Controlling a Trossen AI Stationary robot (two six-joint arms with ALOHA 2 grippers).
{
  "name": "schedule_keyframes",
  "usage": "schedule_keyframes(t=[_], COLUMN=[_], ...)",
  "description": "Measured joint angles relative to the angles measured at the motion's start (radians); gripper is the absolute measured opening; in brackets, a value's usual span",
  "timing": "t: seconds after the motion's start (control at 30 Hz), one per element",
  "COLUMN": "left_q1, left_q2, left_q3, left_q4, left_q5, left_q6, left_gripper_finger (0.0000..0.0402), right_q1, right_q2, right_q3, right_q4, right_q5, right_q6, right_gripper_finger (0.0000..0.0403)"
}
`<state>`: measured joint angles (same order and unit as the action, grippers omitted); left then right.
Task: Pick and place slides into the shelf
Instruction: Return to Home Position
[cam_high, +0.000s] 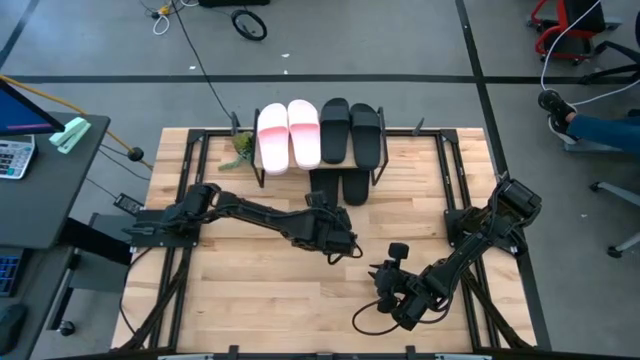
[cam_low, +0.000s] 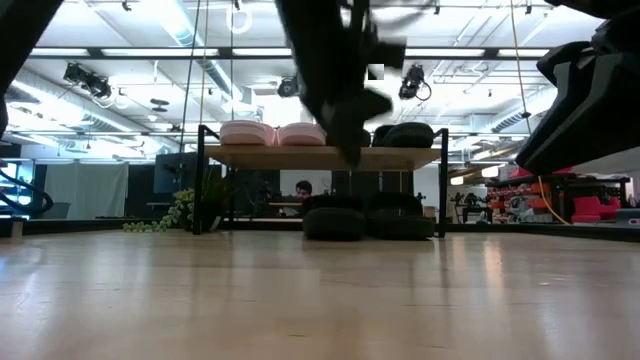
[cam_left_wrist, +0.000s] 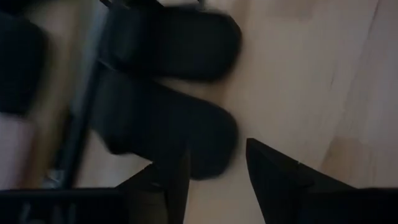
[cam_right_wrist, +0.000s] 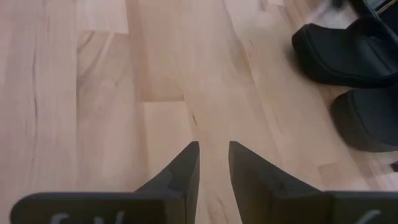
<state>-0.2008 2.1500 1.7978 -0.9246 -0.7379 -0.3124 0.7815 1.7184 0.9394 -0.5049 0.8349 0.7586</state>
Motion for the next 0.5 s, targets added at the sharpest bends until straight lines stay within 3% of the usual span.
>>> schedule_keyframes(t=[0.2, 0.37, 0.5], left_q1=[-0.04, -0.061, -0.09], left_q2=[-0.092, -0.186, -0.279], left_q3=[0.025, 0.023, 0.023], left_q4=[-0.101, -0.358, -0.57], left_q5=[-0.107, -0.11, -0.222], left_q6=[0.007, -0.225, -0.375], left_gripper_finger=[0.0149, 0.0139, 0.0132], right_q1=[-0.012, -0.001, 0.03], right_q2=[-0.026, -0.167, -0.353], right_q3=[0.0, 0.0, 0.002], right_q4=[-0.011, -0.006, -0.053], right_q5=[0.004, -0.031, -0.022], right_q6=[-0.001, 0.03, -0.046], right_gripper_finger=[0.0092, 0.0092, 0.0092])
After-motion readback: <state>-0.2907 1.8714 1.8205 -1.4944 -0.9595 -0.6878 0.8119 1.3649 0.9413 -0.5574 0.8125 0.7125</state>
